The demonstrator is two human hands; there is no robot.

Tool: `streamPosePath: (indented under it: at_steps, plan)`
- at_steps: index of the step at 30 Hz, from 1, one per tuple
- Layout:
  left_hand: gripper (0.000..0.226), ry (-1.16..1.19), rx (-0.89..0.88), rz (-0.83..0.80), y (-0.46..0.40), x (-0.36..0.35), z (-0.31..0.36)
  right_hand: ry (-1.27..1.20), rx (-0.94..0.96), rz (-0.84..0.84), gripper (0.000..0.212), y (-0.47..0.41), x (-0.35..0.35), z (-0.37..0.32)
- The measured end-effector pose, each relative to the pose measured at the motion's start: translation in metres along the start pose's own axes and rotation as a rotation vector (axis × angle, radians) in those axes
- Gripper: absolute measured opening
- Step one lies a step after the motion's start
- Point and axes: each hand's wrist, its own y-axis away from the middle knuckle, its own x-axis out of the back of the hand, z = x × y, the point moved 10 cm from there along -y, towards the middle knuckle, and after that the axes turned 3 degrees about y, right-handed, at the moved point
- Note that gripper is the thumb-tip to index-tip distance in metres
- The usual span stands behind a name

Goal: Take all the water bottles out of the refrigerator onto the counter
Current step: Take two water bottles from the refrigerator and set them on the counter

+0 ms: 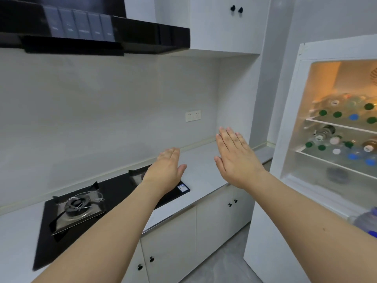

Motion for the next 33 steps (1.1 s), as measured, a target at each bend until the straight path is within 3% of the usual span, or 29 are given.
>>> streamPosePath:
  at_steps: [13, 18, 23, 27, 33]
  plan:
    - [0.059, 0.06, -0.24, -0.042, -0.205, -0.084, 0.086, -0.035, -0.274, -0.125, 0.088, -0.058, -0.131, 0.164]
    - [0.06, 0.132, -0.347, -0.071, -0.269, -0.125, 0.135, -0.016, -0.42, -0.2, 0.063, -0.052, -0.163, 0.233]
    - [0.059, 0.192, -0.534, -0.134, -0.327, -0.165, 0.201, 0.054, -0.567, -0.251, 0.062, -0.048, -0.192, 0.298]
    - [0.058, 0.272, -0.632, -0.16, -0.364, -0.178, 0.239, 0.085, -0.687, -0.234, 0.072, -0.046, -0.203, 0.343]
    - [0.053, 0.4, -0.849, -0.202, -0.399, -0.191, 0.327, 0.064, -0.915, -0.154, 0.058, -0.033, -0.208, 0.412]
